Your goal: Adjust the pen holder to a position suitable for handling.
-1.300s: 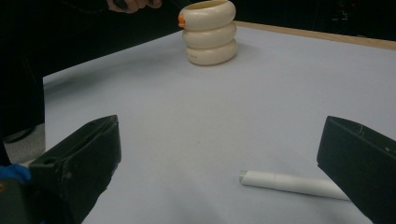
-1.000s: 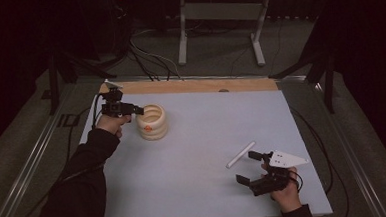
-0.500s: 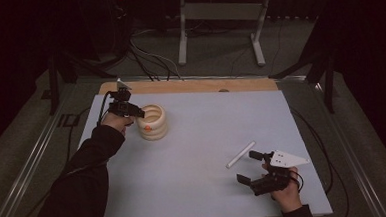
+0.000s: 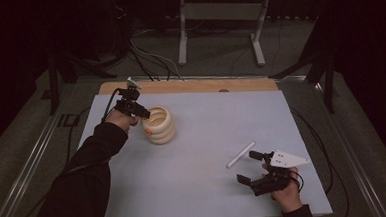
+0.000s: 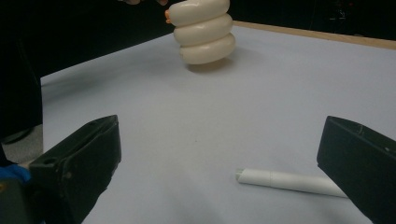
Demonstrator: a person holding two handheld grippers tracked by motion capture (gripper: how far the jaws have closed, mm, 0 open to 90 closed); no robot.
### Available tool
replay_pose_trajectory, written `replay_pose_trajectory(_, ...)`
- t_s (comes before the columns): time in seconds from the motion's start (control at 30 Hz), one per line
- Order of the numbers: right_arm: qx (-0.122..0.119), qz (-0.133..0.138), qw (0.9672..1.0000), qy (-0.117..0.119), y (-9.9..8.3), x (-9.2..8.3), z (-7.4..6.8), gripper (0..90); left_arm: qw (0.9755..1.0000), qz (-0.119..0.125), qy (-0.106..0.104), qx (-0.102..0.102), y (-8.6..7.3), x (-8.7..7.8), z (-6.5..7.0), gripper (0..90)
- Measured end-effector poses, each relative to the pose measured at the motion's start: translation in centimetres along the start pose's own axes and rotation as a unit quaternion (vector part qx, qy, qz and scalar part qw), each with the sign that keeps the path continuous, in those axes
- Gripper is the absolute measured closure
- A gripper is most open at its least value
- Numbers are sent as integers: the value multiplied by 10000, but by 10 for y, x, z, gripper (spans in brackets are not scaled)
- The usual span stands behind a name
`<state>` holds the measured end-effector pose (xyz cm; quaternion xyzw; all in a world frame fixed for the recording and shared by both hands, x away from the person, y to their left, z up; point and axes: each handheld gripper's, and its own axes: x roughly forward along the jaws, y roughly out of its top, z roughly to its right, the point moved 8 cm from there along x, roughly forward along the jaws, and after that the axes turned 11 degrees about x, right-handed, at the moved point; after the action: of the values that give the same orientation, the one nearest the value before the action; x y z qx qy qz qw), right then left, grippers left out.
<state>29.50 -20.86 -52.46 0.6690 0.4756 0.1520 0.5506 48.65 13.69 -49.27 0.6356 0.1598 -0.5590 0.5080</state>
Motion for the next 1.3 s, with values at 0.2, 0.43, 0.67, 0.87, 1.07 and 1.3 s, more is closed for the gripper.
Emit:
replay_pose_trajectory(0.2,-4,6,10000,-7,0,0,0,0,9995,-3,-162,279,8,-1,21,752)
replay_pose_trajectory(0.43,-7,6,10000,-7,0,-1,0,0,9982,-12,-287,518,17,0,42,752)
replay_pose_trajectory(0.67,-16,18,10000,-11,1,-1,1,0,9969,-37,-384,679,25,3,60,753)
replay_pose_trajectory(0.87,-26,10,10000,-9,1,-1,0,0,9954,-87,-459,837,30,8,76,753)
replay_pose_trajectory(1.07,-19,20,10000,-7,1,-2,0,0,9931,-170,-536,1032,33,14,94,753)
replay_pose_trajectory(1.3,-27,29,10000,0,2,-3,0,0,9908,-271,-594,1189,35,21,109,752)
